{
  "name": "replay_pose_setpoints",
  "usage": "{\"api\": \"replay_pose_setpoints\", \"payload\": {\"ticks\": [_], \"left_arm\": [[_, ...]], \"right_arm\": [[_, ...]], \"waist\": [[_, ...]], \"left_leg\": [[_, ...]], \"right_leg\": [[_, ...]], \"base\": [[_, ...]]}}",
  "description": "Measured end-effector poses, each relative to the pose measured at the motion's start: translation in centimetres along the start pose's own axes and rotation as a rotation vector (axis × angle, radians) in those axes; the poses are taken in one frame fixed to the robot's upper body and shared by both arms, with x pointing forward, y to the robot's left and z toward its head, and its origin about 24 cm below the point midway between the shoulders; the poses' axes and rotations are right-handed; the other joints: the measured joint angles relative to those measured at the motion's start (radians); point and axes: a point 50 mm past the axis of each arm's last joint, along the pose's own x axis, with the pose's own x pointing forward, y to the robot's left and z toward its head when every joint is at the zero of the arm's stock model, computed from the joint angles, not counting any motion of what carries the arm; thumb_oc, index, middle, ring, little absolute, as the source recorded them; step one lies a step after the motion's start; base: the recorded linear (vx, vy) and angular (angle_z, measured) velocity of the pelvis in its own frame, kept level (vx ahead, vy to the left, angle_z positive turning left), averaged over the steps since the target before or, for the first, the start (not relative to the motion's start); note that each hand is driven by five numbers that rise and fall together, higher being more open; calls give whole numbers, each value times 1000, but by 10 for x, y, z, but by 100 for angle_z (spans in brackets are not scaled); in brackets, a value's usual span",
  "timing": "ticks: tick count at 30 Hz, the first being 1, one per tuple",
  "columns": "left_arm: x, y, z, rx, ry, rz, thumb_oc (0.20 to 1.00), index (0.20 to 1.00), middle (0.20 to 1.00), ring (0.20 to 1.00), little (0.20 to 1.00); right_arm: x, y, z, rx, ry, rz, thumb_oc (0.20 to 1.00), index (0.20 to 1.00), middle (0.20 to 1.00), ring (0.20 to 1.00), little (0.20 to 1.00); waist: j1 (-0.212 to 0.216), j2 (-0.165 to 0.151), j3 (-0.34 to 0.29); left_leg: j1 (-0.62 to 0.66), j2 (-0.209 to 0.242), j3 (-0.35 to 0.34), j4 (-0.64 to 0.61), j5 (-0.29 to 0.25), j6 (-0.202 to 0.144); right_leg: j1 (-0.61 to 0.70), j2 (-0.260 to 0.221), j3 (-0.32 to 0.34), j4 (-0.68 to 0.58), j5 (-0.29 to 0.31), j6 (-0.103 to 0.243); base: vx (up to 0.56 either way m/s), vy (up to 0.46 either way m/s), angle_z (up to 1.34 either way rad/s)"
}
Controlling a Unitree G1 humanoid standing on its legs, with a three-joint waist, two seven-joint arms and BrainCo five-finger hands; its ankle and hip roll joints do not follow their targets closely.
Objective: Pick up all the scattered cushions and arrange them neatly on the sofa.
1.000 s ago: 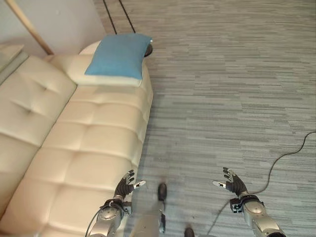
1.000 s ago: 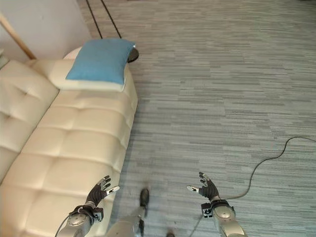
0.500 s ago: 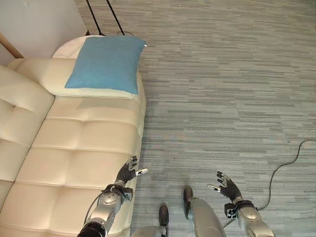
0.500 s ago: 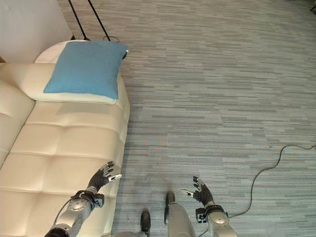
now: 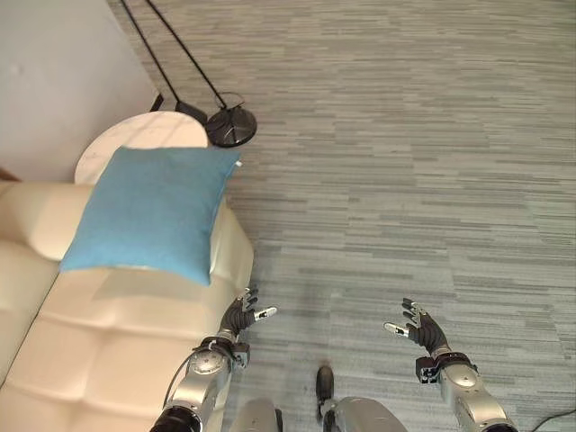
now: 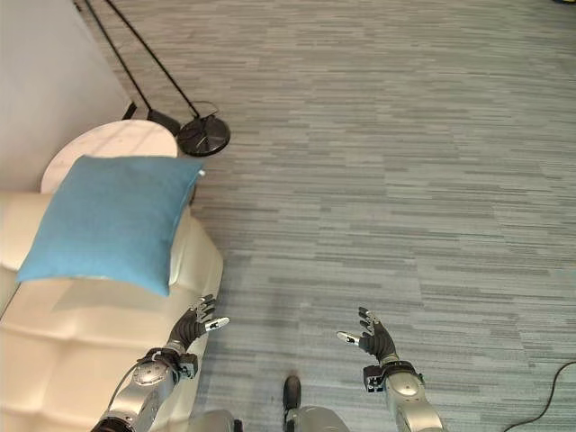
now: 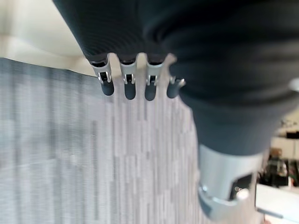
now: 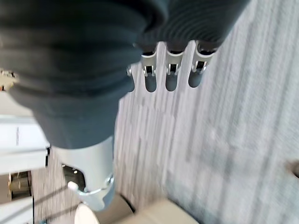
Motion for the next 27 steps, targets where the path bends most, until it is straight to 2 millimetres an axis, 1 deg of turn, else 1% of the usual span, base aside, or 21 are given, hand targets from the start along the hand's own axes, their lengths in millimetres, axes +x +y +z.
{"api": "replay_pose_setpoints", "payload": {"ticks": [1, 2, 4, 5, 7, 8, 9, 10, 11, 12, 14, 16, 17, 18, 19, 20, 21, 22, 24, 26, 27], "left_arm": [[0, 1, 0, 3, -1, 3, 1000, 1000, 1000, 1000, 1000], [-1, 2, -2, 0, 8, 9, 1000, 1000, 1000, 1000, 1000], [-6, 2, -11, -5, 37, 17, 1000, 1000, 1000, 1000, 1000], [-8, 3, -14, -5, 48, 21, 1000, 1000, 1000, 1000, 1000], [-6, -1, -14, -10, 49, 28, 1000, 1000, 1000, 1000, 1000], [-6, -2, -14, -12, 48, 28, 1000, 1000, 1000, 1000, 1000], [-9, -3, -18, -17, 58, 28, 1000, 1000, 1000, 1000, 1000], [-13, -5, -25, -30, 79, 33, 1000, 1000, 1000, 1000, 1000], [-17, -5, -31, -24, 98, 30, 1000, 1000, 1000, 1000, 1000], [-18, -4, -32, -13, 104, 27, 1000, 1000, 1000, 1000, 1000], [-17, -6, -28, -16, 81, 24, 1000, 1000, 1000, 1000, 1000], [-10, -13, -20, -11, 59, -12, 1000, 1000, 1000, 1000, 1000], [-4, -9, -10, 8, 30, -10, 1000, 1000, 1000, 1000, 1000], [-7, -4, -12, 20, 38, -1, 1000, 1000, 1000, 1000, 1000], [-9, 2, -15, 35, 55, 10, 1000, 1000, 1000, 1000, 1000], [-13, 4, -21, 37, 72, 14, 1000, 1000, 1000, 1000, 1000], [-18, 5, -27, 34, 93, 19, 1000, 1000, 1000, 1000, 1000], [-24, 6, -33, 32, 108, 22, 1000, 1000, 1000, 1000, 1000], [-24, 6, -31, 31, 100, 20, 1000, 1000, 1000, 1000, 1000], [-22, 2, -30, 22, 97, 11, 1000, 1000, 1000, 1000, 1000], [-19, -2, -26, 11, 84, 3, 1000, 1000, 1000, 1000, 1000]], "right_arm": [[1, -1, 2, 6, -5, -6, 1000, 1000, 1000, 1000, 1000], [0, -1, 1, 19, -5, -10, 1000, 1000, 1000, 1000, 1000], [0, -4, 0, 22, 0, -18, 1000, 1000, 1000, 1000, 1000], [0, -4, -2, 20, 11, -20, 1000, 1000, 1000, 1000, 1000], [-2, -7, -12, 12, 50, -37, 1000, 1000, 1000, 1000, 1000], [-9, -8, -22, 17, 82, -44, 1000, 1000, 1000, 1000, 1000], [-15, -8, -28, 19, 97, -44, 1000, 1000, 1000, 1000, 1000], [-22, -8, -35, 5, 120, -37, 1000, 1000, 1000, 1000, 1000], [-27, -5, -43, -1, 144, -25, 1000, 1000, 1000, 1000, 1000], [-31, 4, -50, 12, 169, -6, 1000, 1000, 1000, 1000, 1000], [-33, 4, -51, 23, 163, -4, 1000, 1000, 1000, 1000, 1000], [-34, 3, -52, 20, 173, -8, 1000, 1000, 1000, 1000, 1000], [-28, 14, -48, 27, 167, 27, 1000, 1000, 1000, 1000, 1000], [-20, 18, -38, 22, 131, 41, 1000, 1000, 1000, 1000, 1000], [-15, 22, -33, 27, 118, 48, 1000, 1000, 1000, 1000, 1000], [-15, 23, -32, 28, 115, 52, 1000, 1000, 1000, 1000, 1000], [-15, 23, -31, 31, 111, 54, 1000, 1000, 1000, 1000, 1000], [-15, 23, -30, 31, 105, 55, 1000, 1000, 1000, 1000, 1000], [-11, 24, -25, 29, 92, 61, 1000, 1000, 1000, 1000, 1000], [-6, 23, -21, 25, 85, 58, 1000, 1000, 1000, 1000, 1000], [-5, 23, -22, 20, 89, 55, 1000, 1000, 1000, 1000, 1000]], "waist": [[14, -9, -4], [20, -20, -9], [25, -27, -15], [31, -24, -17], [37, -9, -23], [28, -8, -24], [24, 10, -36], [21, 49, -60], [15, 100, -97], [7, 74, -113], [3, 67, -139], [-16, 50, -142], [15, 30, -137], [40, 23, -135], [51, 9, -118], [51, 7, -117], [53, 14, -116], [64, 12, -120], [73, 7, -116], [67, 28, -102], [66, 42, -90]], "left_leg": [[-76, 9, 10, -36, -1, 8], [-92, 18, 40, -150, -4, 14], [-97, -5, 103, -584, 41, 35], [-110, -16, 133, -672, 56, 39], [-127, -46, 307, -806, 71, 47], [-125, -83, 362, -761, 99, 116], [-93, -100, 418, -668, 116, 207], [-23, -100, 449, -663, 92, 264], [36, -108, 389, -736, 165, 317], [71, -127, 349, -770, 226, 338], [116, -153, 341, -852, 237, 330], [162, -205, 278, -895, 261, 295], [202, -238, 201, -906, 250, 268], [212, -241, 181, -902, 227, 267], [226, -243, 162, -868, 204, 255], [249, -242, 126, -867, 173, 226], [268, -240, 103, -868, 162, 228], [286, -235, 63, -870, 155, 224], [286, -227, 22, -870, 159, 217], [285, -211, -31, -864, 168, 216], [284, -195, -62, -865, 159, 193]], "right_leg": [[26, 8, 8, -9, -28, 13], [51, 7, 17, -29, -31, 27], [119, 14, 22, -61, -47, 63], [149, 20, 21, -78, -56, 75], [209, 28, 12, -94, -108, 145], [238, 28, 11, -89, -119, 162], [276, 46, 14, -64, -122, 167], [284, 90, 16, -3, -124, 170], [278, 133, 10, 71, -132, 171], [246, 106, 5, 184, -205, 181], [159, 42, 10, 262, -298, 156], [102, -47, 9, 282, -323, 201], [-21, -157, 24, 345, -329, 238], [-58, -175, 35, 398, -288, 261], [-102, -183, 61, 563, -255, 272], [-149, -190, 54, 702, -232, 274], [-175, -188, 67, 763, -224, 277], [-200, -169, 99, 747, -238, 259], [-253, -169, 127, 607, -234, 254], [-263, -156, 139, 413, -206, 234], [-275, -127, 187, 311, -172, 225]], "base": [[433, 43, -11], [303, 66, -26], [386, 91, -39], [280, 68, -42], [275, 140, -16], [376, 223, 0], [290, 184, -13], [193, 129, -22], [268, 198, -15], [238, 179, -15], [201, 154, -5], [128, 183, 106], [201, 295, 152], [202, 261, 137], [153, 77, 56], [152, 40, 76], [154, -1, 98], [131, -31, 106], [106, -47, 83], [170, -106, 59], [160, -101, 83]]}}
